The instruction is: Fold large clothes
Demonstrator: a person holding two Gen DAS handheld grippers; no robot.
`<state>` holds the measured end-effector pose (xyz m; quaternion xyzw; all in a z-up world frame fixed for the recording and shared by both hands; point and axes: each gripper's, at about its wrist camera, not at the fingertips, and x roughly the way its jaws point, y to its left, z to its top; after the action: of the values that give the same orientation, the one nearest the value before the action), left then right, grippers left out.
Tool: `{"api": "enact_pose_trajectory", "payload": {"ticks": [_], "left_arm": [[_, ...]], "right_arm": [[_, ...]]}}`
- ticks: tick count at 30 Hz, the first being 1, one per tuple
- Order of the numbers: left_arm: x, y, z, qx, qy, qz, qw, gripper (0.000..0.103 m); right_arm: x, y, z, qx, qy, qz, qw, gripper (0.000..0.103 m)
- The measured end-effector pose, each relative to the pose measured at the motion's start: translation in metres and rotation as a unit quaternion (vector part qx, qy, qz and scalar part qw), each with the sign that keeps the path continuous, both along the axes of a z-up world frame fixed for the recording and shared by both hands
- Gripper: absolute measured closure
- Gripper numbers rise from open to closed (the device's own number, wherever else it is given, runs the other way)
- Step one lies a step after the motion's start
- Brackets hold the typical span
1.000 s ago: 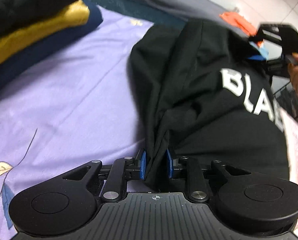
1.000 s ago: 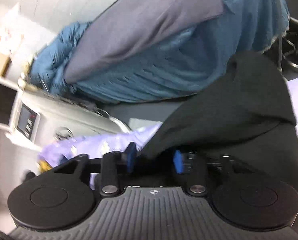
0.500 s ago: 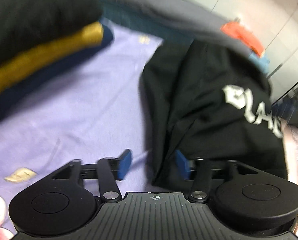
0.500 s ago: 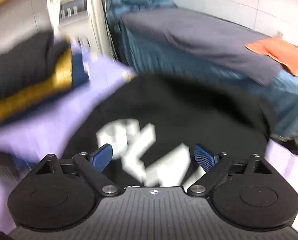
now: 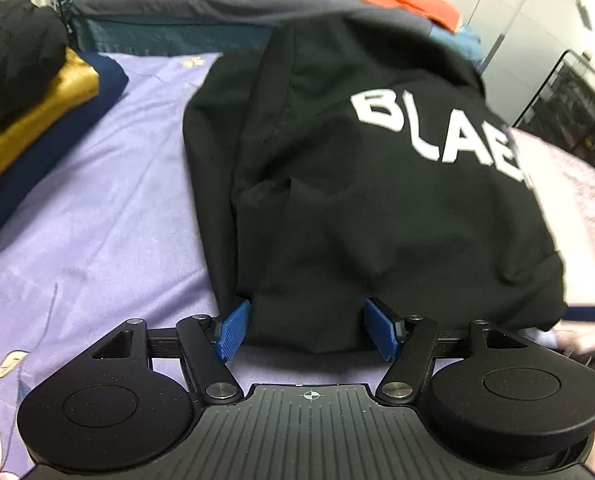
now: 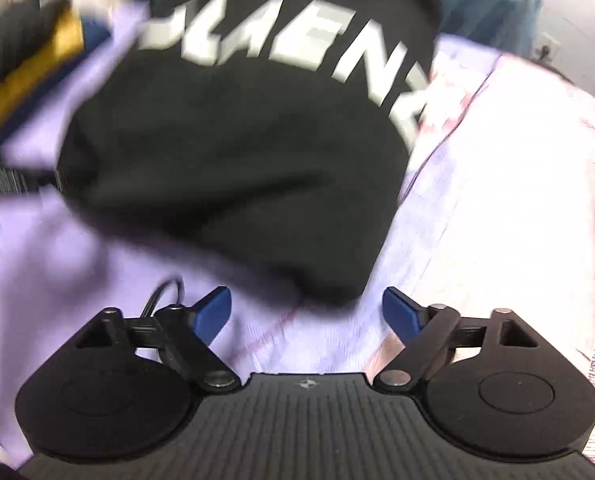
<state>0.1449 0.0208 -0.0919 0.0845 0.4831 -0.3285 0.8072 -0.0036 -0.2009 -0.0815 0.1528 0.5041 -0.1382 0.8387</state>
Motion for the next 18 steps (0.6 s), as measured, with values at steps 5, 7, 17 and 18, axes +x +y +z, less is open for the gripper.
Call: {"api": "enact_pose_trajectory", "payload": {"ticks": [5, 7, 17, 18], "left_arm": [[0.016, 0.032, 0.025, -0.053, 0.009, 0.013, 0.9985, 0.000], [0.030, 0.041, 0.024, -0.072, 0.025, 0.024, 0.9968, 0.000], [0.086, 0.023, -0.035, -0.144, 0.149, 0.064, 0.9761, 0.000], [0.087, 0.016, -0.040, -0.145, 0.156, 0.059, 0.9752, 0.000]], "right_arm": [[-0.002, -0.049, 0.034, 0.045, -0.080, -0.044, 0.995, 0.002], [0.003, -0.078, 0.033, 0.097, -0.098, -0.075, 0.988, 0.002], [0.062, -0.146, -0.024, 0.244, -0.146, -0.133, 0.949, 0.006], [0.064, -0.150, -0.030, 0.255, -0.155, -0.127, 0.946, 0.001]]}}
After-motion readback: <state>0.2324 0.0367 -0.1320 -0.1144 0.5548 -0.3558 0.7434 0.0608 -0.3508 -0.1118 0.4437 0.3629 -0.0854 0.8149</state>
